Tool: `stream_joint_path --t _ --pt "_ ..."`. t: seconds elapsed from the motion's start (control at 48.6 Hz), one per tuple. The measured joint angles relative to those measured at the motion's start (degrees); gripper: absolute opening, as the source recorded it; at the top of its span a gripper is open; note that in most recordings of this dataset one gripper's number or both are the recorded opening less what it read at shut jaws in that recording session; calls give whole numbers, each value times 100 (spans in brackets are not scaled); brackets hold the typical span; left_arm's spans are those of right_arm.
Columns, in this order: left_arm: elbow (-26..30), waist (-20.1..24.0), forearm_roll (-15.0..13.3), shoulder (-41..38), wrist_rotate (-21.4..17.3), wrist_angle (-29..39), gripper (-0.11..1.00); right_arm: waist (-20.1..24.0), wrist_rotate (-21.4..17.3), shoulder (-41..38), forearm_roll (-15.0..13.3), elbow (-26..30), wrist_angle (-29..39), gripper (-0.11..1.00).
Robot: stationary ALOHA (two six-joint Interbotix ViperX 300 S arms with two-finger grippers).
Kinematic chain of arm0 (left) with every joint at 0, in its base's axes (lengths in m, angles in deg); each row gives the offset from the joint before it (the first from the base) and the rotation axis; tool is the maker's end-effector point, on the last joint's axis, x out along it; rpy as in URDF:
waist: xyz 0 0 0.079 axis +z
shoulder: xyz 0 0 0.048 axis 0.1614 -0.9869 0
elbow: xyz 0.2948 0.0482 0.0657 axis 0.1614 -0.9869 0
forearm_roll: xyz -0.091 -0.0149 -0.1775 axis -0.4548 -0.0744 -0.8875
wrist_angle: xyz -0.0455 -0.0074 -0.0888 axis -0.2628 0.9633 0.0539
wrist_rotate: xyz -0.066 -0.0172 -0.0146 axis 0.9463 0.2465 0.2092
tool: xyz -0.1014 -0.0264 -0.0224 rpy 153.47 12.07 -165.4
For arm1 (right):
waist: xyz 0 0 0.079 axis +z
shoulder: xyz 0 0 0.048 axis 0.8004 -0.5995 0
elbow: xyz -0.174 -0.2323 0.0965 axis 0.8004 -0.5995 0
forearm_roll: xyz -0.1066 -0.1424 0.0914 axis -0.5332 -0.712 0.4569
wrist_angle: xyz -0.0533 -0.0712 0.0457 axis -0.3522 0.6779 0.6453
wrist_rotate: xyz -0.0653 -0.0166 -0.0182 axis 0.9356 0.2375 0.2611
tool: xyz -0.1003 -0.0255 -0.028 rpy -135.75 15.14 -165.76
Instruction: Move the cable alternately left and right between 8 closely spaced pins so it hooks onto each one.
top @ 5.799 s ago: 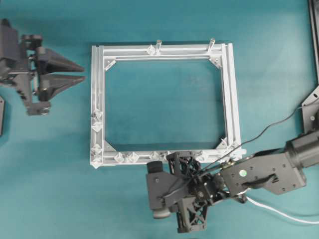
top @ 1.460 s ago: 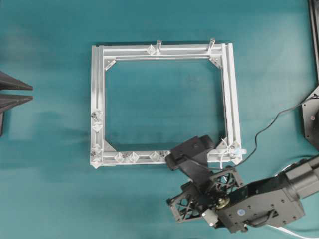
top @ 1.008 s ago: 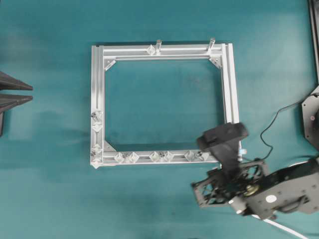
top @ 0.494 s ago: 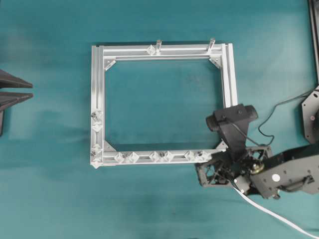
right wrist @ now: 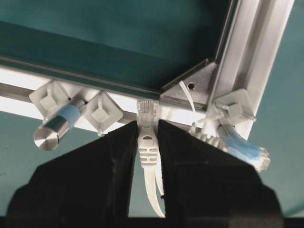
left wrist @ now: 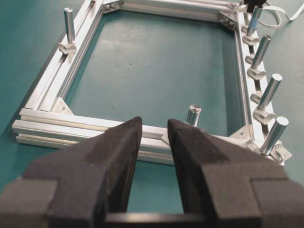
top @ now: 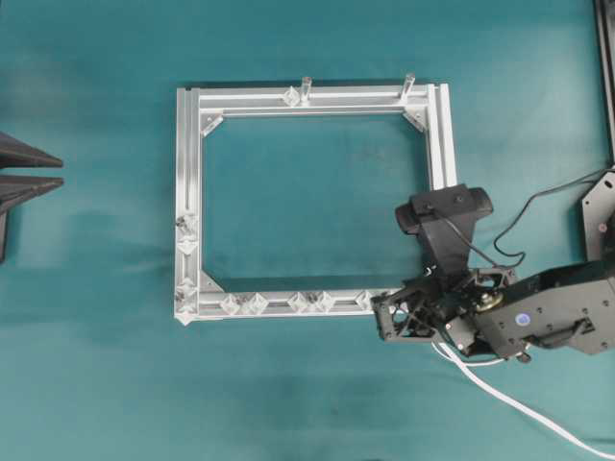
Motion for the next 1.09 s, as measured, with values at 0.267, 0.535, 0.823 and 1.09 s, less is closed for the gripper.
stream_joint_path --t 0.267,0.535,0.823,1.09 --pt "0 53 0 0 0 9 34 -44 0 0 0 -18 -9 19" --pt "0 97 0 0 0 9 34 -158 18 18 -53 -35 -9 19" --pt "0 158 0 0 0 0 34 -624 167 202 -378 -141 -9 19" --pt "-9 167 0 0 0 0 34 -1116 686 211 -422 -185 -18 19"
